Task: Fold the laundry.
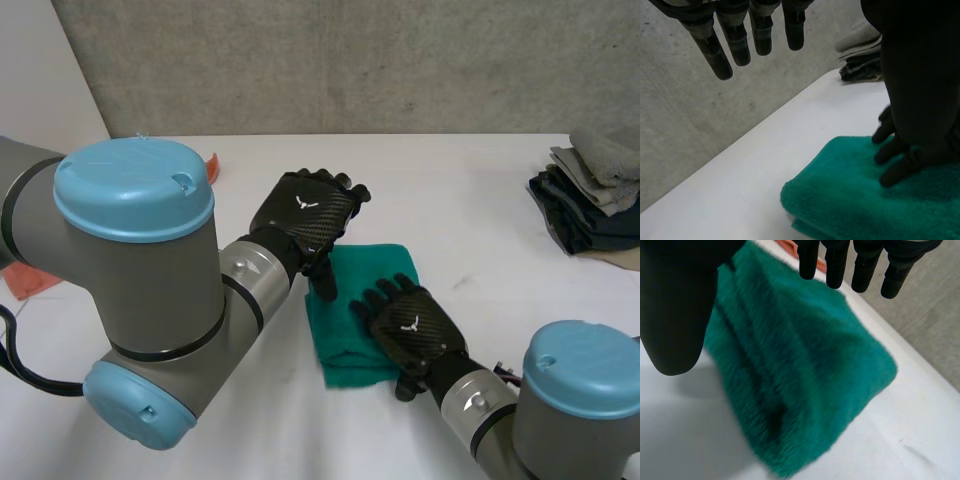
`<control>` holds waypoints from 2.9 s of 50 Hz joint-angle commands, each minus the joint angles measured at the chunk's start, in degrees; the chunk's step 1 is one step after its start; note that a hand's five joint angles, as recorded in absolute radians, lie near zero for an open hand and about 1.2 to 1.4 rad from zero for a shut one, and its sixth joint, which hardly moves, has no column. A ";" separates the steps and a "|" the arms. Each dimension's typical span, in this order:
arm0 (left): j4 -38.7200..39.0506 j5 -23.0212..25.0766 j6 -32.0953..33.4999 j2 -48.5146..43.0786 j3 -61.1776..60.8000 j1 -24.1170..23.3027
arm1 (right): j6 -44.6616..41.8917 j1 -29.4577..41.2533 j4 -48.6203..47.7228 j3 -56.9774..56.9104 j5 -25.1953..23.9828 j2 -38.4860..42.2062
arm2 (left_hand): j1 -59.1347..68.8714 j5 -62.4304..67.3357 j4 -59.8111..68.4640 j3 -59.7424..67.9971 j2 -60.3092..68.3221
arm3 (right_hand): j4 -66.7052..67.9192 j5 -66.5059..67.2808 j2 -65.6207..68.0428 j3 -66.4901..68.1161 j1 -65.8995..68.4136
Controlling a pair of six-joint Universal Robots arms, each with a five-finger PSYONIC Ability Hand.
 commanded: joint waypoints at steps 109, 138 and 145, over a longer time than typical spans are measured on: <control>6.64 12.36 -6.55 10.58 3.56 -3.43 | -4.82 -58.21 11.57 -49.49 3.54 5.49 | 0.27 0.12 0.03 0.22 -0.07 | -1.99 -2.49 -2.09 -1.85 -2.85; 14.55 15.43 16.03 -19.27 13.48 43.24 | -5.13 -21.96 3.78 -2.79 -18.11 -4.74 | 0.77 0.63 0.53 0.73 0.43 | -1.99 -2.49 -2.09 -1.85 -2.85; 15.34 16.93 19.90 -32.90 24.63 44.74 | -10.06 -22.22 3.96 -2.35 -16.44 -3.95 | 3.79 3.64 3.55 3.74 3.45 | -1.99 -2.49 -2.09 -1.85 -2.85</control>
